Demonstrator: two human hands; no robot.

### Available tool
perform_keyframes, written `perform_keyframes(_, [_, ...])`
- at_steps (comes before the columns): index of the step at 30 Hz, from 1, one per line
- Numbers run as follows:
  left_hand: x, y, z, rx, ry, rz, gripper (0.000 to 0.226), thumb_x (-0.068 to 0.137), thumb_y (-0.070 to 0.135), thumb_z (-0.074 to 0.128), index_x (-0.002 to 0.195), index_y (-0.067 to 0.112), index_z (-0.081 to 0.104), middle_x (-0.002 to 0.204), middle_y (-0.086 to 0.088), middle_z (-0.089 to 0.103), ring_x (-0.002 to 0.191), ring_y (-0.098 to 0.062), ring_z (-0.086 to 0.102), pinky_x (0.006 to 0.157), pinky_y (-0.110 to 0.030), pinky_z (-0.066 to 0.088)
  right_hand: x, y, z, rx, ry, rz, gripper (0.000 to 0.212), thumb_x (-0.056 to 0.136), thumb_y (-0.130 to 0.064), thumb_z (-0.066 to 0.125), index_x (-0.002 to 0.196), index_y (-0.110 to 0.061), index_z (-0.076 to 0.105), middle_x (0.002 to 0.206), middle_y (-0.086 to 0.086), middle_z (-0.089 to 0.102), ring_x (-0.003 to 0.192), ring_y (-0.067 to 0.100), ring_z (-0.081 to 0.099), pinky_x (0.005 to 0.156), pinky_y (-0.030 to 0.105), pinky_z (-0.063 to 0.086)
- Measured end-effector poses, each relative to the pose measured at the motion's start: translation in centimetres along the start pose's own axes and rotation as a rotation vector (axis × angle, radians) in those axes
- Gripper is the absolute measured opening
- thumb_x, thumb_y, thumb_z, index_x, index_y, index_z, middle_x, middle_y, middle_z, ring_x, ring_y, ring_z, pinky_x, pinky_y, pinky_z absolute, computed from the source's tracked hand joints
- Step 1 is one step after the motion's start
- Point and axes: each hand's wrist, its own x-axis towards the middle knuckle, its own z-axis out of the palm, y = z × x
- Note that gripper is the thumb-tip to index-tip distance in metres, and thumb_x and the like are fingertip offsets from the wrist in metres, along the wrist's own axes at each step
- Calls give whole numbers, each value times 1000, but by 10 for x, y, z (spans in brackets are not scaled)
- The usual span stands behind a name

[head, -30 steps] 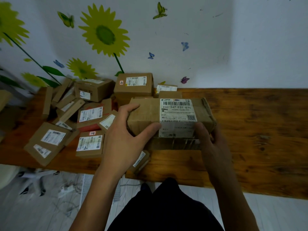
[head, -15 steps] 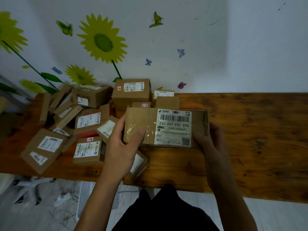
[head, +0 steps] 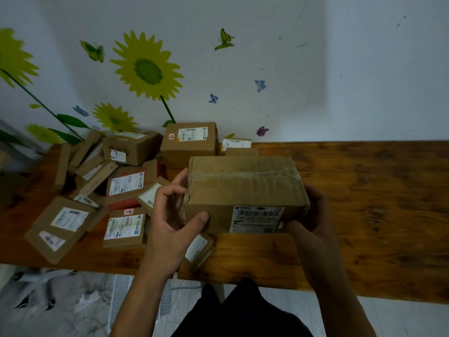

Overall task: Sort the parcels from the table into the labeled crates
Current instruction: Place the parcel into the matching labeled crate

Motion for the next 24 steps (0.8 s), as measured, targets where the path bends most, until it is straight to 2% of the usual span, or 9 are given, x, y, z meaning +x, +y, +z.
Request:
perform_keyframes(3, [-1, -4, -2, 9, 24, -8, 43, 77, 0, 68, 110, 19, 48, 142, 21, 54, 133, -7, 51, 93, -31, 56, -1, 1, -1, -14, 6, -13, 67, 75, -7, 64, 136, -28, 48, 133, -3, 60, 122, 20, 62, 85, 40, 61])
perform_keyframes(7, [-1, 0, -8, 191, -16, -40, 60, 71, 39, 76, 127, 44, 55, 136, 19, 58, 126, -6, 57, 90, -27, 56, 0, 1, -4, -58, 36, 36, 64, 72, -38, 68, 134, -37, 53, 130, -5, 63, 119, 18, 63, 81, 37, 61])
perform_keyframes(9, [1, -1, -15, 279, -63, -82, 74, 67, 47, 78, 136, 48, 51, 133, 21, 58, 123, -6, 58, 89, -28, 55, 2, 1, -2, -80, 69, 71, 59, 70, -53, 69, 127, -41, 57, 126, -5, 66, 115, 16, 65, 82, 37, 60])
perform_keyframes(11, [3, -4, -21, 345, -98, -110, 85, 64, 52, 81, 142, 46, 47, 139, 19, 53, 127, -8, 54, 96, -31, 51, 6, -1, 1, -96, 144, 97, 49, 77, -61, 73, 119, -40, 59, 116, -5, 70, 102, 12, 70, 72, 27, 59])
perform_keyframes(13, [6, -5, -23, 378, -117, -103, 88, 63, 52, 80, 143, 38, 46, 138, 18, 49, 127, -3, 52, 95, -24, 51, 9, -3, 4, -128, 183, 93, 55, 82, -72, 60, 116, -29, 62, 107, 0, 73, 94, 15, 72, 65, 23, 58])
perform_keyframes(16, [11, 0, -15, 279, -69, -168, 79, 60, 51, 77, 134, 39, 50, 125, 17, 55, 111, 1, 60, 81, -19, 56, 14, -5, 5, -233, 142, 110, 79, 76, -82, 44, 117, -19, 66, 105, 1, 72, 95, 17, 71, 70, 26, 56])
perform_keyframes(19, [15, -1, -5, 127, 72, -300, 57, 63, 54, 77, 115, 47, 57, 107, 19, 67, 95, 1, 68, 68, -18, 56, 16, -4, 6, -260, 90, 168, 81, 68, -88, 44, 121, -29, 62, 118, 3, 65, 105, 19, 64, 79, 32, 54])
perform_keyframes(21, [16, -3, 0, 95, 116, -339, 41, 73, 53, 72, 111, 46, 60, 104, 18, 72, 94, -2, 70, 67, -20, 56, 17, -4, 7, -245, 64, 205, 82, 65, -89, 50, 123, -32, 61, 125, 4, 62, 108, 19, 64, 84, 40, 56])
perform_keyframes(24, [15, -3, 2, 67, 144, -380, 39, 78, 56, 74, 114, 45, 62, 105, 15, 73, 96, -5, 70, 74, -24, 55, 16, -3, 8, -127, 42, 261, 72, 71, -81, 62, 121, -30, 60, 123, 3, 66, 102, 15, 69, 80, 35, 57])
